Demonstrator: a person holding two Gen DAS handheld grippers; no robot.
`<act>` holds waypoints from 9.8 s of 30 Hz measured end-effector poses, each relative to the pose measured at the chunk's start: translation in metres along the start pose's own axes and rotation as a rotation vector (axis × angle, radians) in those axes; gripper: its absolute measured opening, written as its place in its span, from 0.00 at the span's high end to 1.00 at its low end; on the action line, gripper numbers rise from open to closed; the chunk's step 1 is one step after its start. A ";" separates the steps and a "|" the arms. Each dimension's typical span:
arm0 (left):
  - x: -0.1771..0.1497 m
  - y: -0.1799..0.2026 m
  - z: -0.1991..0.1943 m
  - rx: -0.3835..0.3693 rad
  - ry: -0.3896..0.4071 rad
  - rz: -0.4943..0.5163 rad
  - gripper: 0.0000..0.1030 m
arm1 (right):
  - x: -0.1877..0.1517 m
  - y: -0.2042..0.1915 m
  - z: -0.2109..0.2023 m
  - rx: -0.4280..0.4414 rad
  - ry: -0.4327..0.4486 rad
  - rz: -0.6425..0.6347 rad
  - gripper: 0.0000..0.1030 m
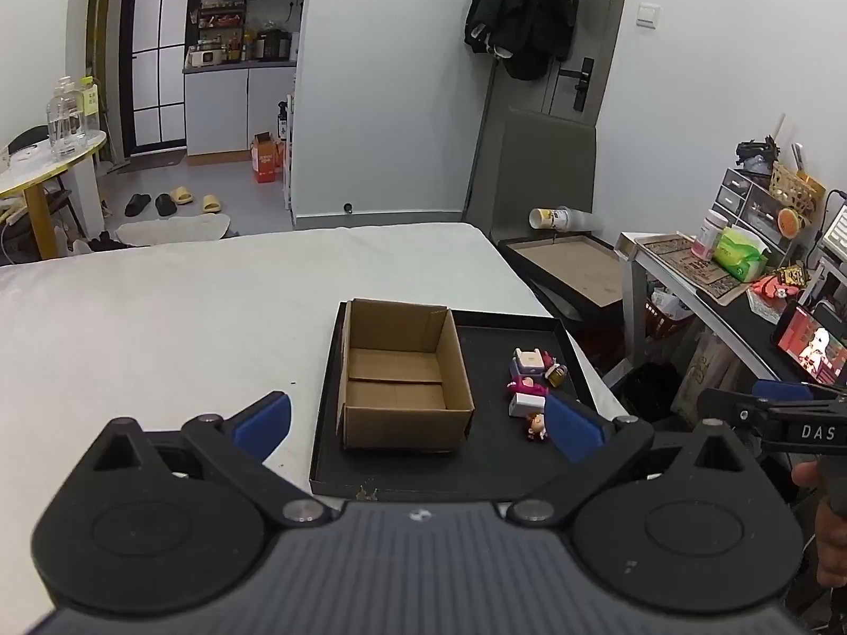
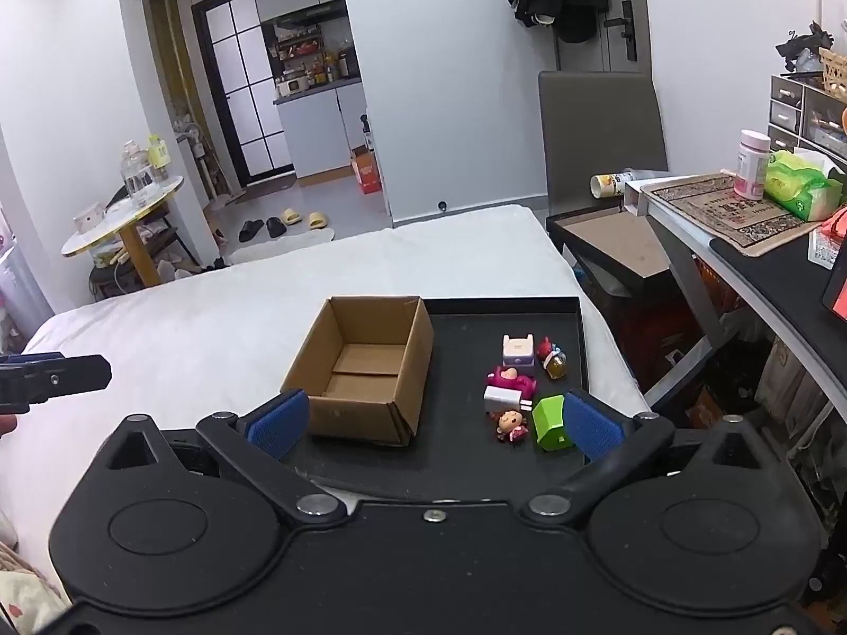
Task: Organize rigid objects
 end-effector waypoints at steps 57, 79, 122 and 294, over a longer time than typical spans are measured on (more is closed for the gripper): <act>-0.002 0.012 0.005 -0.033 -0.024 0.012 0.02 | -0.002 -0.001 -0.001 0.008 -0.015 -0.001 0.00; 0.004 0.006 0.034 -0.032 -0.067 0.035 0.02 | 0.000 0.004 0.015 0.043 -0.014 0.037 0.00; 0.021 -0.080 0.141 0.024 -0.174 -0.150 0.02 | -0.006 0.043 0.118 -0.069 -0.197 0.148 0.04; -0.056 -0.153 0.268 -0.109 -0.534 -0.284 0.89 | 0.034 -0.149 0.310 0.169 -0.482 -0.011 0.54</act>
Point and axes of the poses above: each gripper's, at about its wrist camera, not at the fingertips, and z roughly the way its jaws point, y to its right, x to its top, the point moved 10 cm from there along z, roughly the way its jaws point, and after that the axes turned 11 degrees about -x, right-handed, at the moved point
